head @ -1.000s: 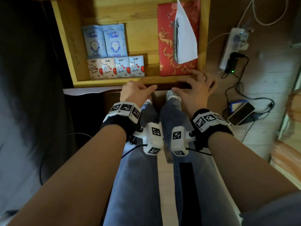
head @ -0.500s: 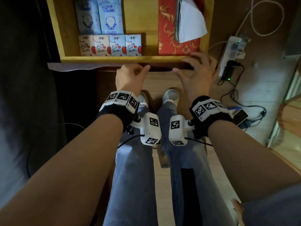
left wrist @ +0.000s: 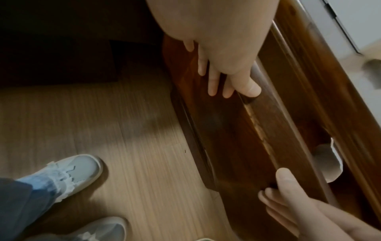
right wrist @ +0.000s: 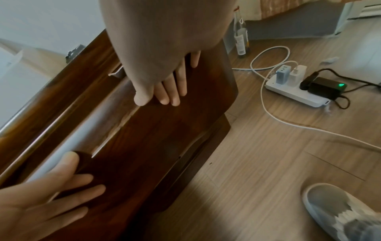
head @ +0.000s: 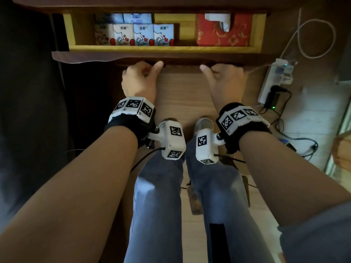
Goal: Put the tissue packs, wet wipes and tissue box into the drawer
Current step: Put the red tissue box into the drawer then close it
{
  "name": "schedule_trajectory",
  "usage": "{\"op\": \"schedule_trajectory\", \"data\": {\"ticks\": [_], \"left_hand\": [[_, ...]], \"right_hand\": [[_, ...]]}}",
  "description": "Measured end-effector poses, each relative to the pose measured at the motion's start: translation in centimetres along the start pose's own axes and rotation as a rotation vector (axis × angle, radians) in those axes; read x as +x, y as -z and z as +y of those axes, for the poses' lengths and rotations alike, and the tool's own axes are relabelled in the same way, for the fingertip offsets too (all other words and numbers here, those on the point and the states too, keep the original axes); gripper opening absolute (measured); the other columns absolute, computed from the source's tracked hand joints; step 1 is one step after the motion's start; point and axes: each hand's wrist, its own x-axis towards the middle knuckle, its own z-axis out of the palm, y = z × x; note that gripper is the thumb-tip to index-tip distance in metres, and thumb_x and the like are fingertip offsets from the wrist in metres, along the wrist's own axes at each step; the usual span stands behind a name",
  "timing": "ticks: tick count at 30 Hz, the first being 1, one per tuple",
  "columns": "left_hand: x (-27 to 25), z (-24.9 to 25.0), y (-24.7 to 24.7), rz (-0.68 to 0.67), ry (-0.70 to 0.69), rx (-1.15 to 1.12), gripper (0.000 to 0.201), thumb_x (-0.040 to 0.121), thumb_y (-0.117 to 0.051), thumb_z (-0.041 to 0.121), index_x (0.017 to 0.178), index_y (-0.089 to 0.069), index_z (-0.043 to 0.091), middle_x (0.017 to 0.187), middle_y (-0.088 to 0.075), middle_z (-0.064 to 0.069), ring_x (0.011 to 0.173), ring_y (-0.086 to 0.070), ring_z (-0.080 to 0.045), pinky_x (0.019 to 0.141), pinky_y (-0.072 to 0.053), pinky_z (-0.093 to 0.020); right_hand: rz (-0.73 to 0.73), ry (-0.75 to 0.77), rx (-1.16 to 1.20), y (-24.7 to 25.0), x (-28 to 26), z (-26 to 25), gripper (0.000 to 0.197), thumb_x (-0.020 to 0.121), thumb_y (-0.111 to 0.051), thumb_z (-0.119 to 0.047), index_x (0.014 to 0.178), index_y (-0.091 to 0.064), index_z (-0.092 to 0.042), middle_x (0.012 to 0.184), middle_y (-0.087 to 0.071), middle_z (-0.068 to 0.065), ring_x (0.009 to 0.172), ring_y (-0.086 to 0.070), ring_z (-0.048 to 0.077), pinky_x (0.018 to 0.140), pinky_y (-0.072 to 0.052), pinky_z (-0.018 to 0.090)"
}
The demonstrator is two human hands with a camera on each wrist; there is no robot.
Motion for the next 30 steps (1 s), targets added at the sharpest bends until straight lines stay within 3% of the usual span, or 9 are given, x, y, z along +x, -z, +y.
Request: {"op": "schedule_trajectory", "data": {"ticks": [3,6,14,18,21,26,30], "left_hand": [[1.8,-0.1,-0.6,0.035,-0.030,-0.004,0.042,0.084,-0.052,0.054,0.088,-0.071,0.017,0.093,-0.073,-0.006,0.098,-0.062,-0.029,0.090,-0.049,-0.041],[3.4,0.0,-1.1,0.057,-0.050,-0.035,0.043,0.085,-0.049,0.053,0.090,-0.072,0.017,0.094,-0.073,-0.006,0.100,-0.061,-0.030,0.090,-0.049,-0.041],[7.0,1.5,-1.8,0.084,-0.078,-0.114,0.055,0.082,-0.042,0.061,0.087,-0.071,0.014,0.092,-0.074,-0.005,0.101,-0.062,-0.027,0.089,-0.049,-0.038],[8.4,1.9,-2.0,0.075,-0.058,-0.135,0.063,0.079,-0.039,0.068,0.091,-0.071,0.014,0.097,-0.073,-0.004,0.106,-0.060,-0.026,0.094,-0.047,-0.039],[8.8,1.9,-2.1,0.063,-0.036,-0.144,0.067,0.076,-0.037,0.071,0.093,-0.070,0.016,0.100,-0.072,-0.004,0.109,-0.059,-0.026,0.096,-0.046,-0.040],[8.7,2.2,-2.1,0.043,-0.018,-0.084,0.054,0.087,-0.043,0.061,0.099,-0.069,0.015,0.107,-0.070,-0.005,0.118,-0.049,-0.025,0.098,-0.042,-0.036],[8.6,2.2,-1.4,0.025,-0.010,-0.106,0.054,0.084,-0.045,0.061,0.097,-0.067,0.013,0.103,-0.071,-0.009,0.112,-0.057,-0.031,0.095,-0.048,-0.043]], "right_hand": [[0.046,-0.009,-0.055,-0.4,1.4,-0.4,0.044,0.090,-0.046,-0.051,0.081,-0.069,-0.015,0.084,-0.071,0.011,0.092,-0.059,0.034,0.091,-0.036,0.043],[0.091,0.005,-0.056,-0.5,2.9,-0.7,0.044,0.091,-0.045,-0.051,0.089,-0.070,-0.015,0.092,-0.072,0.011,0.099,-0.057,0.032,0.095,-0.034,0.044],[0.162,-0.015,0.063,-1.0,6.6,-1.6,0.046,0.090,-0.046,-0.051,0.073,-0.065,-0.013,0.081,-0.069,0.007,0.091,-0.060,0.030,0.094,-0.039,0.044],[0.180,-0.013,0.128,-1.3,7.7,-2.2,0.044,0.089,-0.045,-0.052,0.065,-0.059,-0.018,0.063,-0.059,0.003,0.079,-0.063,0.035,0.093,-0.046,0.055],[0.171,-0.016,0.119,-1.6,8.1,-2.1,0.051,0.089,-0.041,-0.055,0.067,-0.062,-0.014,0.071,-0.068,0.011,0.085,-0.063,0.037,0.094,-0.045,0.060],[0.171,-0.021,0.120,-1.7,8.1,-2.3,0.048,0.088,-0.042,-0.055,0.067,-0.061,-0.016,0.073,-0.068,0.012,0.088,-0.063,0.038,0.095,-0.044,0.059],[0.137,-0.049,0.132,-1.2,7.5,-2.7,0.044,0.090,-0.045,-0.050,0.076,-0.066,-0.014,0.076,-0.068,0.007,0.088,-0.063,0.034,0.091,-0.048,0.050]]}}
